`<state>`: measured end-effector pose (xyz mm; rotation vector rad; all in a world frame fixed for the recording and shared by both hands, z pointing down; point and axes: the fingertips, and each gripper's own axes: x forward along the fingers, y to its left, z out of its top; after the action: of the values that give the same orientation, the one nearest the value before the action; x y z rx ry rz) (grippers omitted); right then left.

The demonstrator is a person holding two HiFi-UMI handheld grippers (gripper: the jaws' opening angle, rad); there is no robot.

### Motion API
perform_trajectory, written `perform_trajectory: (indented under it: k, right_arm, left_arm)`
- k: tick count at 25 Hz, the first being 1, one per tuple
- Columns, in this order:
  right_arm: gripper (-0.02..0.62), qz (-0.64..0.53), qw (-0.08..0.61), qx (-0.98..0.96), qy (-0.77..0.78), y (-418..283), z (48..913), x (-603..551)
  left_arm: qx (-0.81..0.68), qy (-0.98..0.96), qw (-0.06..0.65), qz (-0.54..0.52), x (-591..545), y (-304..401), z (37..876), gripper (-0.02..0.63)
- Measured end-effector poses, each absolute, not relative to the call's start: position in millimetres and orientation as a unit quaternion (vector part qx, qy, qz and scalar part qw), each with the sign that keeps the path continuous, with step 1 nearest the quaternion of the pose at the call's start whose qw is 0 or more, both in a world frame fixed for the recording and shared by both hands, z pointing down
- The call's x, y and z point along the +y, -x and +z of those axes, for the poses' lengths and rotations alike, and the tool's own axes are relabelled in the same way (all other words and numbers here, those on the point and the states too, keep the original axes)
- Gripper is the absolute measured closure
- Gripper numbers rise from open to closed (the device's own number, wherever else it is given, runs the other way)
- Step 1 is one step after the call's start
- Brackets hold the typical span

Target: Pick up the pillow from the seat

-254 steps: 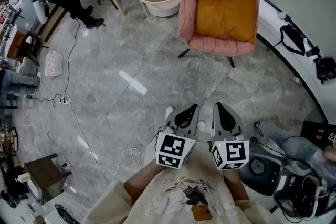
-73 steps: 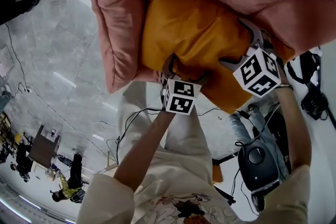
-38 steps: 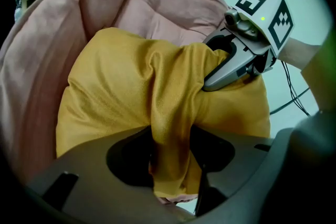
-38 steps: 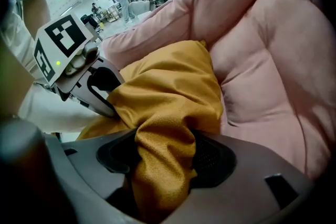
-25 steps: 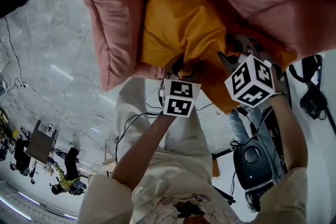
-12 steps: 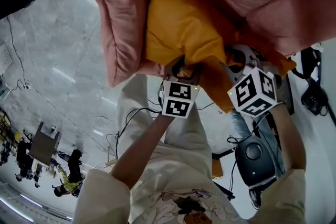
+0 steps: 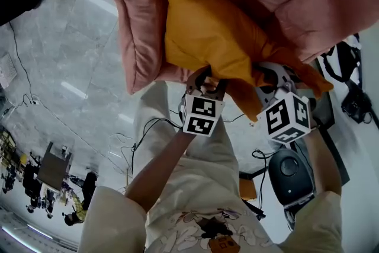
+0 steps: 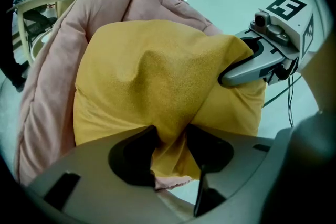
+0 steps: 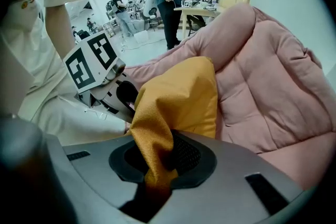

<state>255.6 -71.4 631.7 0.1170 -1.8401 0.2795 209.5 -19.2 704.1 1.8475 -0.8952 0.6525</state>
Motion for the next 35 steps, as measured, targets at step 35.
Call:
perform_trajectory:
  k: [35]
  right_arm:
    - [0.505, 0.107, 0.447, -0.853, -0.248, -181.5, 372.0, -109.7]
  left_arm:
    - [-0.443, -0.829, 0.245, 0.237, -99.1, -95.9, 442.3, 0.583]
